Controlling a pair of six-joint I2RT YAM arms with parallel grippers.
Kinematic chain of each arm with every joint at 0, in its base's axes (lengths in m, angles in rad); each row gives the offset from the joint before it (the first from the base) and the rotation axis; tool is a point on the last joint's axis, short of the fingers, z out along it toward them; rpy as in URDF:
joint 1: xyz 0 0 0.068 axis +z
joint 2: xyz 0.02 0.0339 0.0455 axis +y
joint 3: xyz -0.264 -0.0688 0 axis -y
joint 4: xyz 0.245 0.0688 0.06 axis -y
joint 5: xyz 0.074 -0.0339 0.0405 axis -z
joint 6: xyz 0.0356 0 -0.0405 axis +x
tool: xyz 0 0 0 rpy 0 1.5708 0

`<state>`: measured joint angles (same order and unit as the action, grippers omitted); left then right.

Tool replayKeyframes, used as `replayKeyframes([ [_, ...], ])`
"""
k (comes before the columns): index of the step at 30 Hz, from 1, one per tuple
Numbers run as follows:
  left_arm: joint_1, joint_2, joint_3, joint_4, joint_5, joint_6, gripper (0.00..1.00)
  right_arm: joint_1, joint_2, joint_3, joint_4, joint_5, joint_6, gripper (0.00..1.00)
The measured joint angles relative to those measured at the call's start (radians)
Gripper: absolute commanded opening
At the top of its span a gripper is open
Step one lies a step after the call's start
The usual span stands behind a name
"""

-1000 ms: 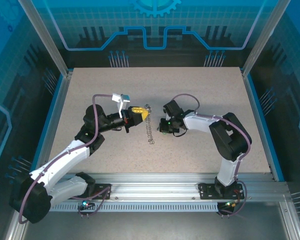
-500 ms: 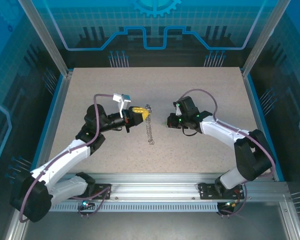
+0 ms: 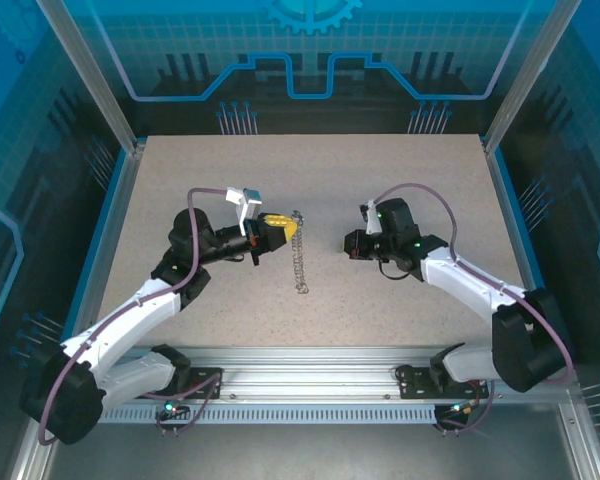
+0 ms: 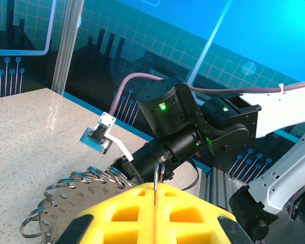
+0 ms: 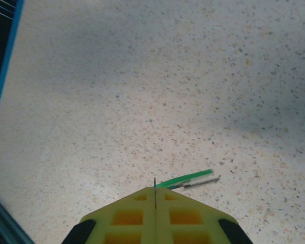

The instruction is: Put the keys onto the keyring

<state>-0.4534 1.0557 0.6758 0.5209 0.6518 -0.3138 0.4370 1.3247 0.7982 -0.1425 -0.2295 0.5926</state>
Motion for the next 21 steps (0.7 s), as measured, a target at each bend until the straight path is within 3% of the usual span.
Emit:
replayKeyframes([
  [14,0.0,0.029,0.0,0.0,0.029,0.037,0.0,-0.028,-0.332,-0.048,0.079,-0.173,-0.097,0.0],
  [21,-0.011,0.069,0.016,-0.032,0.045,0.089,0.0,-0.026,-0.397,-0.048,0.111,-0.237,-0.124,0.0],
])
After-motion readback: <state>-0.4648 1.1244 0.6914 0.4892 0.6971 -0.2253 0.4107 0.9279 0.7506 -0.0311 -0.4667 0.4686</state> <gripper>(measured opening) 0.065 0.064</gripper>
